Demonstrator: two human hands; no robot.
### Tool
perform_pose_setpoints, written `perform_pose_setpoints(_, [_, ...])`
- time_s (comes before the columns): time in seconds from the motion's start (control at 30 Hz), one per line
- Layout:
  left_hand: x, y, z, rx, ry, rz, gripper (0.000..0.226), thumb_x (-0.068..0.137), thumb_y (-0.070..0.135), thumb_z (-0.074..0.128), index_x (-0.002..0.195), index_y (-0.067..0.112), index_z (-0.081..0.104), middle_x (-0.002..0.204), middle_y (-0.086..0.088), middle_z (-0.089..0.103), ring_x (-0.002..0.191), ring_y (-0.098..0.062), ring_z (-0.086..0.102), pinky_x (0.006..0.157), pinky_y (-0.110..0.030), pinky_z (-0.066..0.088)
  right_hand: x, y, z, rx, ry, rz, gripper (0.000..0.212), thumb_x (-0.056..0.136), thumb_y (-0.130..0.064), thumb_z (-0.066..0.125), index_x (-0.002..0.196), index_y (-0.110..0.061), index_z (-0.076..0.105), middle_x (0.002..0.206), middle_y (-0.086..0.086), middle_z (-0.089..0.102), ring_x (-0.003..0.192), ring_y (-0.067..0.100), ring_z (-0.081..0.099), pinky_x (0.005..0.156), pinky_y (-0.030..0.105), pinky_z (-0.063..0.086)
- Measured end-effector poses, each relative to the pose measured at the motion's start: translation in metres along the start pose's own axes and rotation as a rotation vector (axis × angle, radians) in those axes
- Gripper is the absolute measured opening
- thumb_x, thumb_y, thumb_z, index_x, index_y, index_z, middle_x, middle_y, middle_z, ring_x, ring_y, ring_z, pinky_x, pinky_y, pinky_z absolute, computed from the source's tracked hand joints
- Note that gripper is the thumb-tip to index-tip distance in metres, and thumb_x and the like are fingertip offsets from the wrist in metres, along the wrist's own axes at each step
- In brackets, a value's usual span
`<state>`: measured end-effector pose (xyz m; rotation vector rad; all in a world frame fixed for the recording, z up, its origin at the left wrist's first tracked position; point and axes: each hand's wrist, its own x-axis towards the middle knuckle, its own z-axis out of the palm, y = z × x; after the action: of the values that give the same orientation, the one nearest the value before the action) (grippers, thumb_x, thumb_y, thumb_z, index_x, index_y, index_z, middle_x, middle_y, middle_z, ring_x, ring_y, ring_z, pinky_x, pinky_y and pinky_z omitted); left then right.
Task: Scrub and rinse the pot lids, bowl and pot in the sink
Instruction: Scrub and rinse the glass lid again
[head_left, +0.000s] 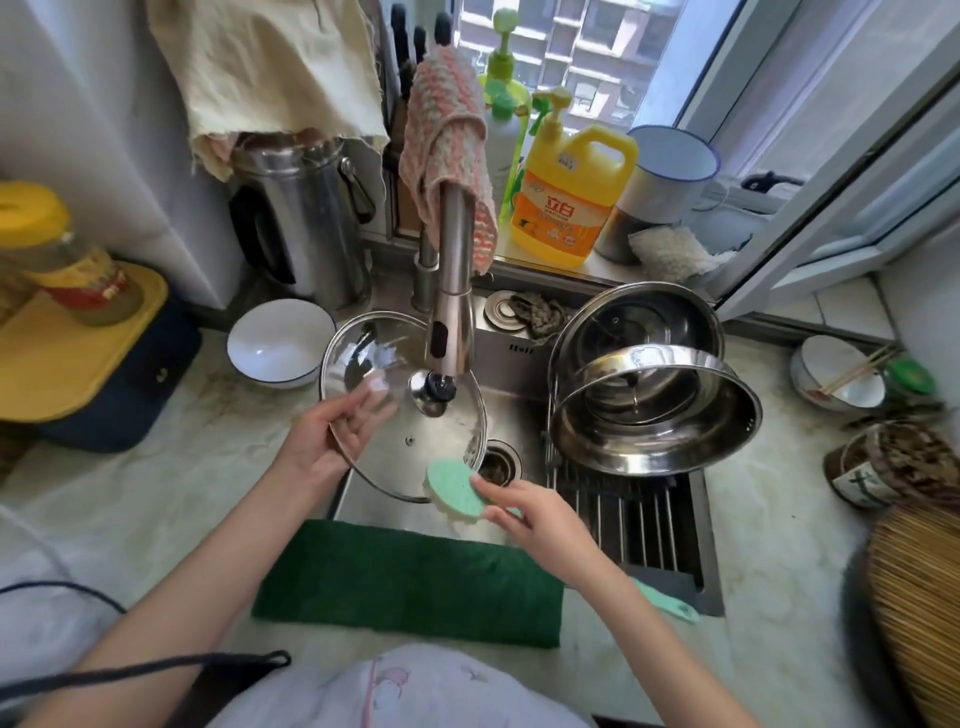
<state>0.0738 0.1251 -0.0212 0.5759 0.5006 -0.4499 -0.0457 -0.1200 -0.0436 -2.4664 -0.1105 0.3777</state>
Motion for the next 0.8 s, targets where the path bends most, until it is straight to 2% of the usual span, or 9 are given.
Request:
perform_pose_setpoints(0.07, [0.004, -0.003, 0.009, 0.009, 0.045, -0.006, 0.016, 0.049, -0.009, 0.077, 0.063, -0.001, 0.072, 0.082, -0.017, 0.072, 0.074, -0.024, 0.073, 0.075, -0.041, 0.057, -0.011, -0.005, -0.005, 0.05, -0.009, -0.004, 0.047, 0.09, -0.044, 0.058, 0.135, -0.045, 0.046, 0.104, -0.009, 0.065, 0.081, 0.005, 0.056, 0.074, 0.028, 0.05])
perform_pose_setpoints(0.2, [0.011, -0.016, 0.022, 0.052, 0.043, -0.025, 0.02, 0.065, -0.002, 0.057, 0.085, 0.0, 0.055, 0.077, -0.013, 0.073, 0.073, -0.022, 0.073, 0.075, -0.03, 0.056, -0.023, -0.02, -0.037, 0.552, 0.15, 0.178, 0.067, 0.073, -0.025, 0.079, 0.132, -0.035, 0.047, 0.107, -0.01, 0.063, 0.086, 0.003, 0.063, 0.073, 0.023, 0.056])
perform_pose_setpoints(0.27, [0.011, -0.024, 0.027, 0.013, 0.018, -0.045, 0.024, 0.064, -0.005, 0.06, 0.087, -0.002, 0.056, 0.078, -0.017, 0.072, 0.073, -0.025, 0.073, 0.067, -0.037, 0.06, -0.023, -0.024, -0.059, 0.63, 0.248, 0.244, 0.052, 0.081, -0.019, 0.072, 0.128, -0.021, 0.052, 0.093, -0.012, 0.066, 0.074, -0.001, 0.064, 0.063, 0.018, 0.053])
perform_pose_setpoints(0.33, [0.009, -0.029, 0.035, 0.012, 0.017, -0.075, 0.021, 0.068, -0.006, 0.058, 0.089, -0.005, 0.057, 0.079, -0.021, 0.072, 0.073, -0.027, 0.073, 0.058, -0.035, 0.059, -0.019, -0.023, -0.086, 0.702, 0.207, 0.297, 0.031, 0.093, -0.02, 0.057, 0.123, -0.016, 0.059, 0.061, -0.012, 0.053, 0.047, 0.007, 0.047, 0.045, 0.019, 0.039])
perform_pose_setpoints(0.43, [0.009, -0.038, 0.041, 0.032, 0.0, -0.097, 0.018, 0.076, -0.004, 0.054, 0.094, -0.006, 0.057, 0.083, -0.022, 0.072, 0.076, -0.025, 0.073, 0.063, -0.04, 0.06, -0.001, -0.019, -0.126, 0.884, 0.055, 0.357, 0.027, 0.098, -0.025, 0.045, 0.118, -0.013, 0.059, 0.056, -0.004, 0.037, 0.044, 0.008, 0.028, 0.038, 0.019, 0.022])
perform_pose_setpoints(0.53, [0.012, -0.041, 0.046, 0.114, -0.02, -0.082, 0.009, 0.076, -0.005, 0.053, 0.081, 0.002, 0.053, 0.098, -0.023, 0.069, 0.082, -0.024, 0.072, 0.074, -0.043, 0.057, 0.044, -0.021, -0.156, 0.905, 0.047, 0.372, 0.027, 0.099, -0.022, 0.045, 0.119, -0.005, 0.055, 0.081, 0.005, 0.06, 0.041, 0.007, 0.04, 0.032, 0.017, 0.027])
perform_pose_setpoints(0.6, [0.012, -0.045, 0.048, 0.189, -0.027, -0.073, 0.02, 0.084, -0.009, 0.048, 0.072, 0.007, 0.048, 0.098, -0.02, 0.07, 0.085, -0.023, 0.072, 0.076, -0.043, 0.056, 0.085, -0.023, -0.165, 0.871, 0.058, 0.39, 0.026, 0.099, -0.019, 0.047, 0.12, -0.004, 0.051, 0.105, 0.008, 0.061, 0.042, 0.009, 0.052, 0.032, 0.017, 0.035])
perform_pose_setpoints(0.7, [0.012, -0.046, 0.044, 0.323, -0.014, -0.042, 0.039, 0.091, -0.01, 0.04, 0.062, 0.005, 0.062, 0.097, -0.017, 0.072, 0.086, -0.02, 0.072, 0.076, -0.04, 0.058, 0.155, -0.023, -0.162, 0.838, -0.003, 0.414, 0.025, 0.101, -0.018, 0.045, 0.122, -0.005, 0.044, 0.099, 0.011, 0.055, 0.046, 0.012, 0.065, 0.035, 0.018, 0.045])
perform_pose_setpoints(0.8, [0.007, -0.04, 0.04, 0.362, 0.025, -0.026, 0.026, 0.09, -0.011, 0.043, 0.07, 0.004, 0.051, 0.098, -0.019, 0.072, 0.086, -0.022, 0.072, 0.068, -0.037, 0.06, 0.214, -0.019, -0.146, 0.765, -0.052, 0.455, 0.029, 0.103, -0.022, 0.04, 0.126, -0.005, 0.04, 0.097, 0.019, 0.056, 0.047, 0.018, 0.066, 0.039, 0.024, 0.052])
